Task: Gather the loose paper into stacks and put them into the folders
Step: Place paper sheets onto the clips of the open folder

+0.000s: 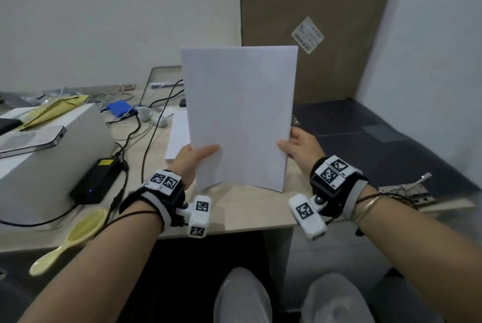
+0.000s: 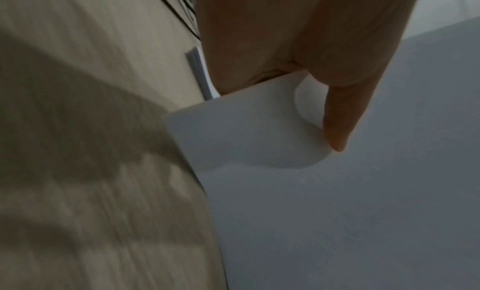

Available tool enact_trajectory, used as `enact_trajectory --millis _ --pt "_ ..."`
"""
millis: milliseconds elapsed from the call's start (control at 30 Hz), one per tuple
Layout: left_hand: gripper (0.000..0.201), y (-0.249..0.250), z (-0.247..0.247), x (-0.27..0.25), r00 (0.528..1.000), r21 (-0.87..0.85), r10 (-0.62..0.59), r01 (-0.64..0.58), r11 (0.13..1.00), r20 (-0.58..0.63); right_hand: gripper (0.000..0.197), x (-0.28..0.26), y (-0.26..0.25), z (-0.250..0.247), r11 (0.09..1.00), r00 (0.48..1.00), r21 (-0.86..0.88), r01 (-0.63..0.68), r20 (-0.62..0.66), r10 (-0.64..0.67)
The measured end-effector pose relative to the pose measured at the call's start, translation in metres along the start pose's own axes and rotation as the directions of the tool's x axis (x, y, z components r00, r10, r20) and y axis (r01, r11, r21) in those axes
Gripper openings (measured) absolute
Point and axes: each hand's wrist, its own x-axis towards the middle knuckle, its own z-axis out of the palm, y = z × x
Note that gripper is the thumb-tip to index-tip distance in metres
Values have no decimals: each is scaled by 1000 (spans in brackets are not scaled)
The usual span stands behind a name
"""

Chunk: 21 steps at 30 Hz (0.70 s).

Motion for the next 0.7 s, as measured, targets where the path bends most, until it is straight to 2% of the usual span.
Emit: enact_trajectory --millis 100,200,300,400,533,633,700 --pt "39 -4 4 -5 1000 -14 3 -3 1000 -21 23 -10 12 5 998 996 -18 -67 63 68" --pt "31 -5 6 -9 998 2 17 -16 1000 -66 32 -16 17 9 993 991 -90 -75 103 84" --pt "15 -3 13 -11 992 24 34 -31 999 -119 35 -21 12 6 980 990 -179 -85 99 104" --pt "10 -3 23 -11 994 38 23 -19 999 -105 34 -29 4 -6 968 992 -239 -73 80 94" --pt "18 -1 47 -11 999 39 15 -14 999 -31 34 -40 -1 -33 959 999 -279 -47 4 50" --pt "33 6 78 -10 1000 39 29 -29 999 6 31 -51 -11 -59 958 993 -284 -43 -116 10" --pt "39 11 100 -10 995 35 39 -42 998 87 30 -59 -18 -79 957 982 -284 -56 -191 0"
